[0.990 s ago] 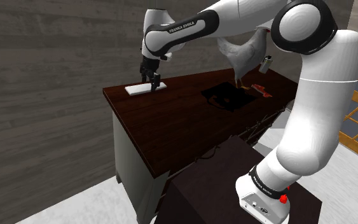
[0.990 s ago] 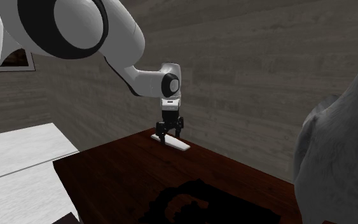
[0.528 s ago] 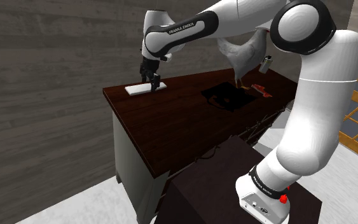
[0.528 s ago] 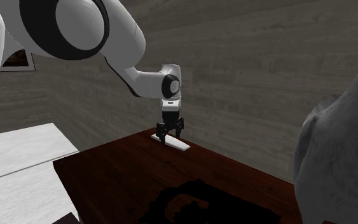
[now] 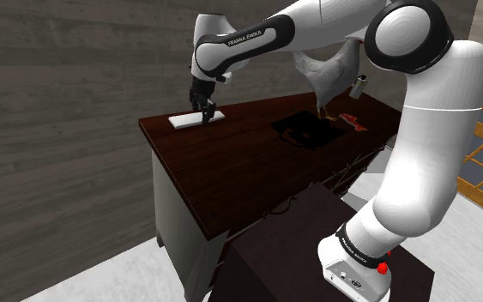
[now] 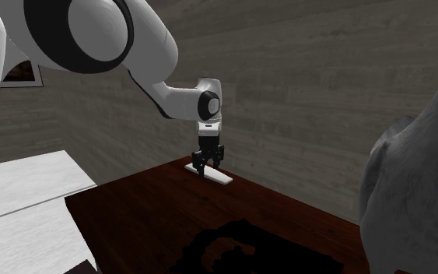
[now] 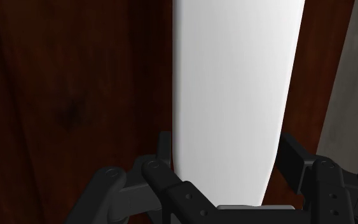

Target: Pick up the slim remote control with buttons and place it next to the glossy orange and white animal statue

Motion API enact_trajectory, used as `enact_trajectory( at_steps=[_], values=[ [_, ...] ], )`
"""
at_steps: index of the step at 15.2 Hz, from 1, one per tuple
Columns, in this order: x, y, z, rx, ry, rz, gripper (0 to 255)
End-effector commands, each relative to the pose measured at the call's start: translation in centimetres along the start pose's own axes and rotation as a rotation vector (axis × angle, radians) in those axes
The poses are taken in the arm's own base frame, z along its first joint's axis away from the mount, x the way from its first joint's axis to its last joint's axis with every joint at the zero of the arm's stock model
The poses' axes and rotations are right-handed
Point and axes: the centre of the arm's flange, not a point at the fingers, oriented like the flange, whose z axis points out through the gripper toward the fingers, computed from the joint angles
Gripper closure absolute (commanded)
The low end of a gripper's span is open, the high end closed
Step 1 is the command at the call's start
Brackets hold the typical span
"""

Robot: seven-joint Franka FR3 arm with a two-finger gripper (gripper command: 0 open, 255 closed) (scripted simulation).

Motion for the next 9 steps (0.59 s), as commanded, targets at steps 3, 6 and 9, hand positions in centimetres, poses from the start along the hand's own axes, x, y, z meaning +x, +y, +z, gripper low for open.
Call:
enact_trajectory(
  at_steps=[3,6,9],
  values=[
    [0.0,0.0,-0.5,0.0,0.0,0.0,255],
    [0.0,0.0,-2.1,0.0,0.0,0.0,255],
    [0.0,0.1,-3.7,0.0,0.0,0.0,255]
  ],
)
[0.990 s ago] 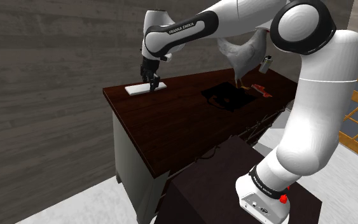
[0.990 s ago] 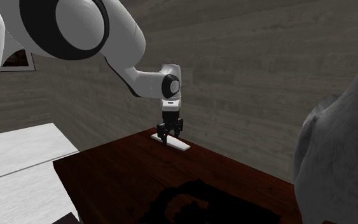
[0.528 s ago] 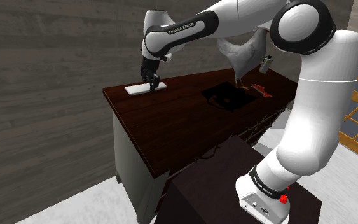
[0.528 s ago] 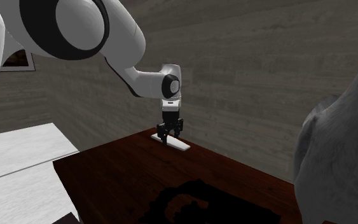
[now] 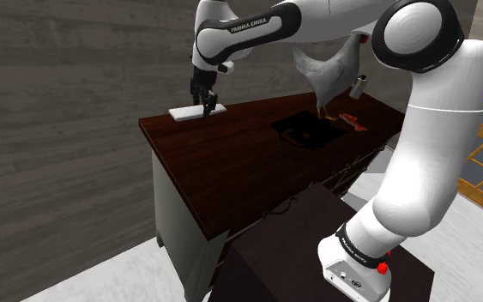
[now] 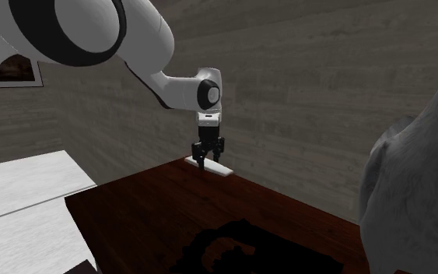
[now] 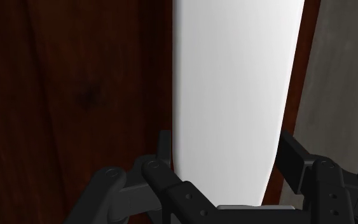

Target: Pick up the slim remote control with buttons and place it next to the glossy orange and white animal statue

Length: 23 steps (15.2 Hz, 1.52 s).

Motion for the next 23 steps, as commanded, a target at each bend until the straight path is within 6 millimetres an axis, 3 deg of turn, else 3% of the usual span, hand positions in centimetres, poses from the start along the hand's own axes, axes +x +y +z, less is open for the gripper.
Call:
enact_trajectory(
  at_steps=[1,12,23],
  values=[
    [-0.1,0.0,-1.0,0.0,0.0,0.0,255],
    [-0.1,0.1,-6.3,0.0,0.0,0.0,255],
    [13.2,6.0,-6.3,0.0,0.0,0.0,255]
  ],
)
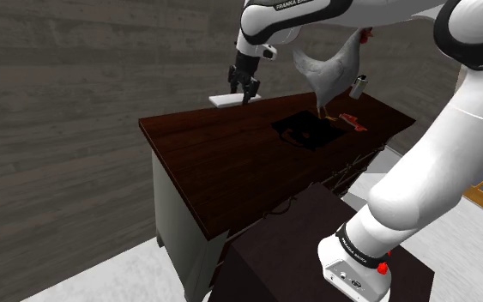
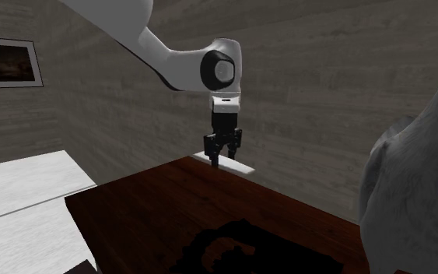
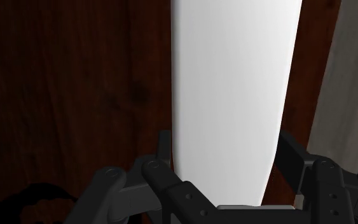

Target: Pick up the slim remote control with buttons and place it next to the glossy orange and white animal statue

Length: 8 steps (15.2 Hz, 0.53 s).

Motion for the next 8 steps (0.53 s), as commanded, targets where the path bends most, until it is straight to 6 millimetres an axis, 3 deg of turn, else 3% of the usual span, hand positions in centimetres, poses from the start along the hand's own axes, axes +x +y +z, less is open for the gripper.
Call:
enact_trajectory(
  at_steps=[1,8],
  values=[
    [2.3,1.2,0.0,0.001,0.0,-0.001,255],
    [10.8,4.9,0.0,0.001,0.0,-0.001,255]
  ],
)
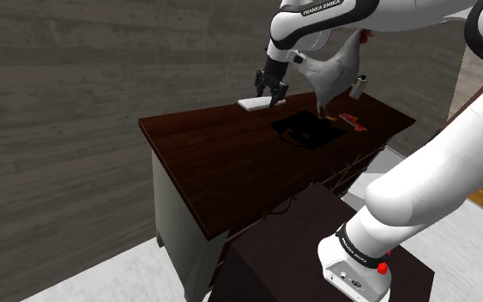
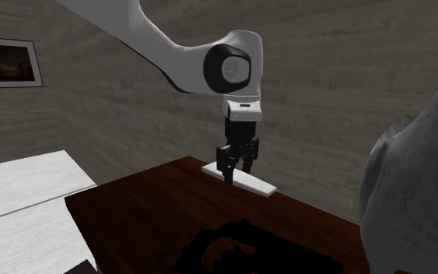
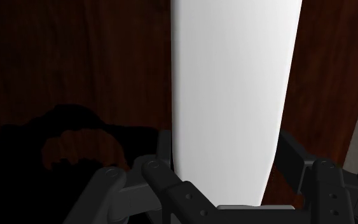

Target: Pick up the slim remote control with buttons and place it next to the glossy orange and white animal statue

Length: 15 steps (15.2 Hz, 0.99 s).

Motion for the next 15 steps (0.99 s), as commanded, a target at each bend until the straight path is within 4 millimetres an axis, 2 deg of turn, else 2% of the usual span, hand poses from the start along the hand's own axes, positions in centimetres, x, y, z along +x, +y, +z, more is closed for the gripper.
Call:
enact_trajectory(
  at_steps=[1,15],
  values=[
    [2.6,0.8,0.0,0.0,0.0,-0.002,255],
    [19.5,8.2,0.0,0.0,0.0,-0.002,255]
  ],
)
